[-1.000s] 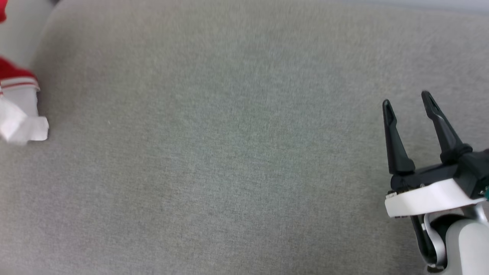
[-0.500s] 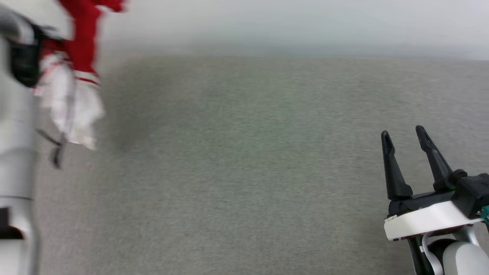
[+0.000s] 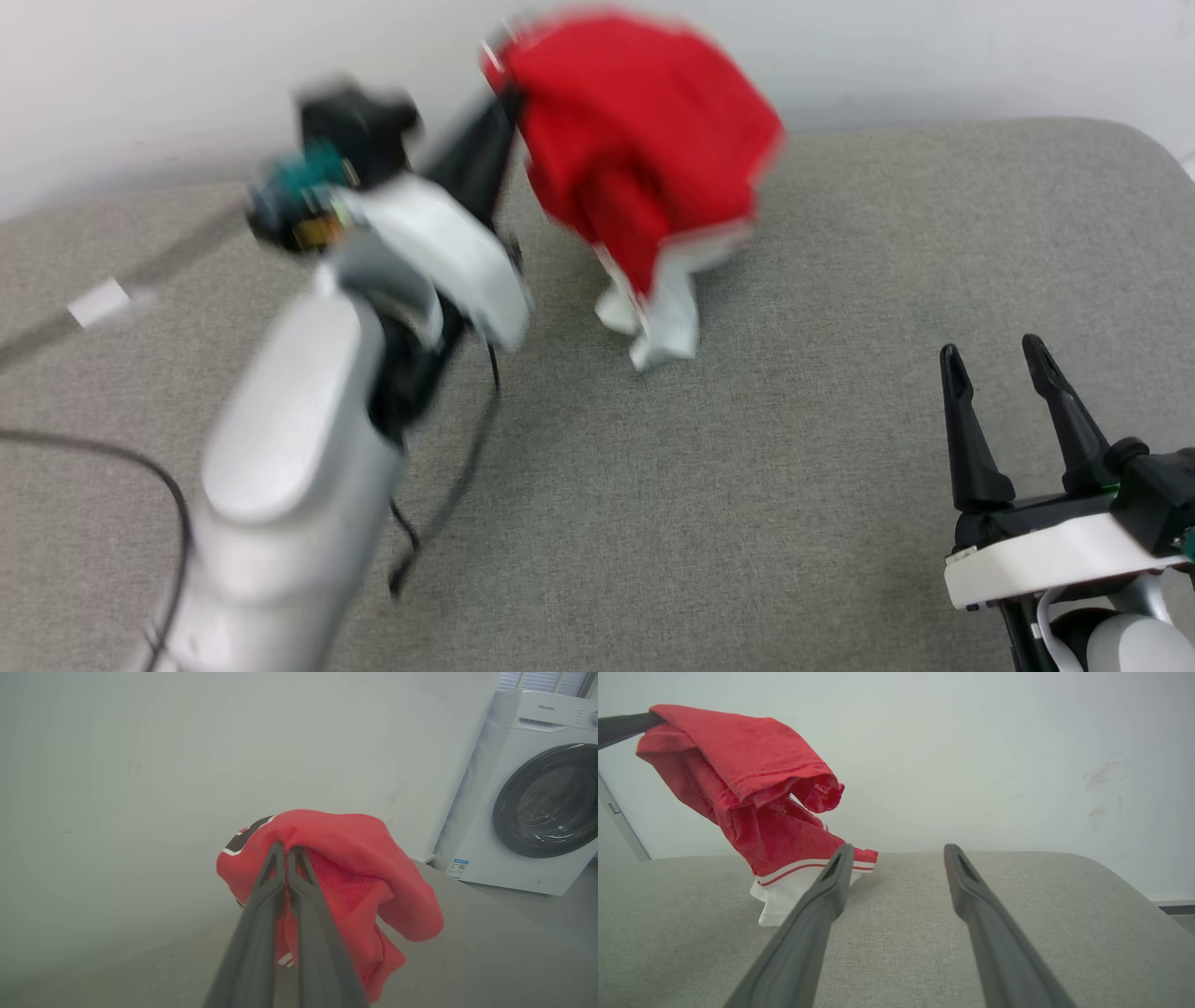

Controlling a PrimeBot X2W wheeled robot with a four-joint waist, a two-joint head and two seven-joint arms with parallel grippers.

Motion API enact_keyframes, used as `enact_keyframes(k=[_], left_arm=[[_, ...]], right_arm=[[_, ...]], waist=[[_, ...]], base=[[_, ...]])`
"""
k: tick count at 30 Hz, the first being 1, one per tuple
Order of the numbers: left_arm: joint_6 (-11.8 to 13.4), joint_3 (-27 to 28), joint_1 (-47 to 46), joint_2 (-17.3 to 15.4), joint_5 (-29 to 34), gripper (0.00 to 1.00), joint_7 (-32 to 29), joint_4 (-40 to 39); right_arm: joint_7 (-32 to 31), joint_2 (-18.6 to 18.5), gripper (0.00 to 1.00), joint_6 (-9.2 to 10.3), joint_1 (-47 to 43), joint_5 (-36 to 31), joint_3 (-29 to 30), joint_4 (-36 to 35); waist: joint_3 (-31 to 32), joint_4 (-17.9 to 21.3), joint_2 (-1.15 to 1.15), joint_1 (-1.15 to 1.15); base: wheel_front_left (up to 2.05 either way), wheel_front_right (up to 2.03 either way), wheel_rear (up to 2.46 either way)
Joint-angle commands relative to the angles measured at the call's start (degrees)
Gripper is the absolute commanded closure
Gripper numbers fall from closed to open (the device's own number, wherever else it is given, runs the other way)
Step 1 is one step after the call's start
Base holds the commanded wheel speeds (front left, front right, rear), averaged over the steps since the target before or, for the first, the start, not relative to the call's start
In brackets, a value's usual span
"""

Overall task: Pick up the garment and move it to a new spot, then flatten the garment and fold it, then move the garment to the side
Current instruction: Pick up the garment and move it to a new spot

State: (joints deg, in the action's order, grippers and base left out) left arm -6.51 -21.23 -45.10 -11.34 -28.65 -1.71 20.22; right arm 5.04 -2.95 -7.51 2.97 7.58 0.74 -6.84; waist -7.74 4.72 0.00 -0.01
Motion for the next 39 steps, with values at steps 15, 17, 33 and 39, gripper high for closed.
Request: enact_keyframes(k=[15, 17, 33, 39], left_arm=[[2.92, -7.39, 28.35, 0.59, -0.45, 0.29, 0.39, -4.09], [3.35, -7.94, 29.08, 0.73, 0.62, 0.00, 2.19, -4.69], [10.34, -1.87, 31.72, -2.18, 3.15, 0.00, 12.74, -14.32], [13.77, 2.46, 35.94, -5.94, 2.88, 0.00, 12.71, -16.02]], right_arm=[[0.37, 0.11, 0.00, 0.04, 0.84, -0.30, -0.19, 1.27], [0.21, 0.11, 0.00, 0.04, 0.62, -0.58, -0.08, 1.47], [-2.44, 0.11, 0.00, 0.04, -4.06, -1.21, 0.94, 0.67], [-3.13, 0.11, 0.00, 0.04, -6.50, -0.90, 1.37, 0.78]], waist=[[-2.60, -3.29, 0.00, 0.01], [-1.74, -3.97, 0.00, 0.01], [5.75, -6.43, 0.00, 0.01], [7.77, -6.29, 0.00, 0.01]], base=[[0.00, 0.00, 0.00], [0.00, 0.00, 0.00], [0.00, 0.00, 0.00], [0.00, 0.00, 0.00]])
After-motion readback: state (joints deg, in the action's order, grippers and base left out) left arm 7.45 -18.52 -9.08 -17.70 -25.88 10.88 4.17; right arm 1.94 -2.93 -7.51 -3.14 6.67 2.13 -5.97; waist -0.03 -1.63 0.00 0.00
